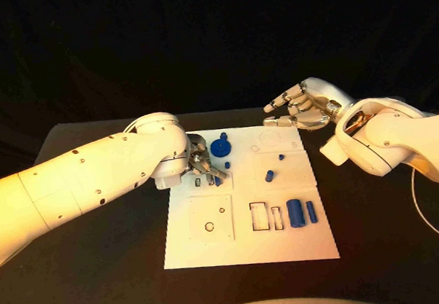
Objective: Assemble the parts on the task board
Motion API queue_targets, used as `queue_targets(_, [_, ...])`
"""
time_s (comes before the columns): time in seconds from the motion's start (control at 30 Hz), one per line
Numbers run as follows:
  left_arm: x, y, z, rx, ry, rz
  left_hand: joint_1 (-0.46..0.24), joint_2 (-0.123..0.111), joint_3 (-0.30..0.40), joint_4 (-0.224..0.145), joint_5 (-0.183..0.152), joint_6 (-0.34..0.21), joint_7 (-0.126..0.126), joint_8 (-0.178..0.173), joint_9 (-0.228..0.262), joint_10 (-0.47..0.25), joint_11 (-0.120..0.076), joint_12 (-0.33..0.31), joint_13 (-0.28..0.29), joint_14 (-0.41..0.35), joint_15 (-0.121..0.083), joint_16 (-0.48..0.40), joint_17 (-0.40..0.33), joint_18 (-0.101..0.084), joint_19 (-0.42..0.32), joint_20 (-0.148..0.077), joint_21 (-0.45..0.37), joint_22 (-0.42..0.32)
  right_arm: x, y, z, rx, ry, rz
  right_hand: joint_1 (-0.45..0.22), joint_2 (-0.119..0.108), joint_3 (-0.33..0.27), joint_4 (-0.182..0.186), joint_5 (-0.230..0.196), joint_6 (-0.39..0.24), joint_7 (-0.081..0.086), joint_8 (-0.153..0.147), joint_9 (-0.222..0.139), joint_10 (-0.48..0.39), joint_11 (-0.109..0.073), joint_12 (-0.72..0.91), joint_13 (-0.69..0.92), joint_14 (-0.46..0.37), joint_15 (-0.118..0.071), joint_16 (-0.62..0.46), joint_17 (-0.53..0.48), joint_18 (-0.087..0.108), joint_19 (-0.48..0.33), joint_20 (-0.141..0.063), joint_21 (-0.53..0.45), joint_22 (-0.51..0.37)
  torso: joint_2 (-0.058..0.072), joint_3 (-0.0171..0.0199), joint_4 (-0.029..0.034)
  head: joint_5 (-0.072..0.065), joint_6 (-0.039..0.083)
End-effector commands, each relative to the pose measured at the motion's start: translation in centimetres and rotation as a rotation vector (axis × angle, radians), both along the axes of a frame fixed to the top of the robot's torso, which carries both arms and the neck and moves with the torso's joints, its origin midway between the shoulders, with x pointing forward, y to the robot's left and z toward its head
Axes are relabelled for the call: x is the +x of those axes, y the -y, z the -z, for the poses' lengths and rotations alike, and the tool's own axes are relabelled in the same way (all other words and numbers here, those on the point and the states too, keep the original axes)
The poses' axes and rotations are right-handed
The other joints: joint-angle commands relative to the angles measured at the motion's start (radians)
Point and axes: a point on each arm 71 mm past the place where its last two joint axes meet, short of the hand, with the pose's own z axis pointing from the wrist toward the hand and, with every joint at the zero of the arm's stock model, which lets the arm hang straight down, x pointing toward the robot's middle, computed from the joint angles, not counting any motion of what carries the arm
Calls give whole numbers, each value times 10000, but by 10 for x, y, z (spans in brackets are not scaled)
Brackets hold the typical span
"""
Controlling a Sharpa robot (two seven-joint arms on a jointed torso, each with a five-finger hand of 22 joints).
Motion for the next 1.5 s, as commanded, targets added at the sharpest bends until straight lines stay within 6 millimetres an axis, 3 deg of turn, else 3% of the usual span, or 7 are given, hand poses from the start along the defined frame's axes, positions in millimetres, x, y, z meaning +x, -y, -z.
queue_targets(0.03, [-1, -1, 2, 326, -242, -103, 113, 2, 75, -22, -12, -106, 1, 72, 30, 71, -6, 27, 13, 1054, -46, 30, 2631, -187, 206, -25, 42, 707, -1, -2, 1, -100, -5, -165, -47, 60, -52, -3, 43, -73, -16, -41, -16, -82, 19, -32, 134, 674, -92, -56, 872, 87, -12, -24, -33, 596, 5, 1, 7, -6, -20])
queue_targets(0.7, [0, 1, 4, 313, -322, -52, 192, 4, 110, -50, -12, -138, 1, 109, 73, 81, -7, 43, 38, 1054, -46, 30, 2631, -188, 206, -26, 45, 716, -1, -4, 1, -120, -81, -251, -40, 63, -58, -13, 59, -68, -17, -39, -15, -79, 18, -23, 138, 674, -92, -57, 872, 88, -15, -24, -36, 590, -2, -3, 16, -45, -75])
queue_targets(0.87, [0, 2, 4, 266, -294, -92, 419, 140, 293, -130, -8, -197, -6, 171, 150, 75, -15, 35, 41, 1054, -52, 30, 2631, -185, 197, -31, 37, 712, 0, -5, 2, -125, -96, -268, -40, 63, -58, -13, 59, -68, -17, -39, -15, -79, 18, -23, 138, 674, -92, -57, 872, 88, -15, -24, -36, 590, -2, -3, 24, -43, -79])
queue_targets(1.23, [-1, 2, 5, 95, -475, -88, 2142, 509, 1729, -1081, 16, -572, -121, 76, 229, -64, -130, -151, -52, 1054, -156, 30, 2631, -180, 179, -123, 20, 723, 0, -5, 2, -130, -106, -279, -40, 63, -58, -13, 59, -68, -17, -39, -15, -79, 18, -23, 138, 674, -92, -57, 872, 88, -15, -24, -36, 590, -12, -2, 25, -32, -122])
queue_targets(1.4, [-1, 2, 5, 137, -538, -23, 2668, 224, 2722, -1389, 636, -718, -49, -129, 158, -189, -86, -375, -191, 1054, -135, 30, 2631, -186, 176, -131, 24, 753, 0, -5, 2, -129, -104, -284, -40, 63, -58, -13, 59, -68, -17, -39, -15, -79, 18, -23, 138, 674, -92, -57, 872, 88, -15, -24, -36, 590, -8, 0, 27, -33, -127])
queue_targets(1.47, [-1, 2, 5, 164, -568, -3, 2673, -86, 3395, -1397, 828, -744, 19, -212, 136, -234, -33, -510, -289, 1054, -93, 30, 2631, -188, 171, -96, 22, 763, 0, -5, 2, -128, -103, -286, -33, 70, -62, -22, 71, -63, -18, -36, -14, -72, 17, -9, 146, 674, -93, -58, 872, 88, -15, -24, -37, 591, -6, 4, 27, -32, -129])
queue_targets(1.5, [-1, 2, 5, 175, -581, 7, 2400, -476, 4273, -1231, 878, -666, 50, -232, 150, -206, 52, -581, -337, 1054, -65, 30, 2631, -195, 166, -30, 19, 775, 0, -5, 2, -129, -104, -287, -32, 71, -63, -23, 73, -62, -18, -36, -14, -71, 16, -7, 147, 674, -93, -59, 872, 88, -15, -24, -37, 591, -7, 3, 26, -30, -130])
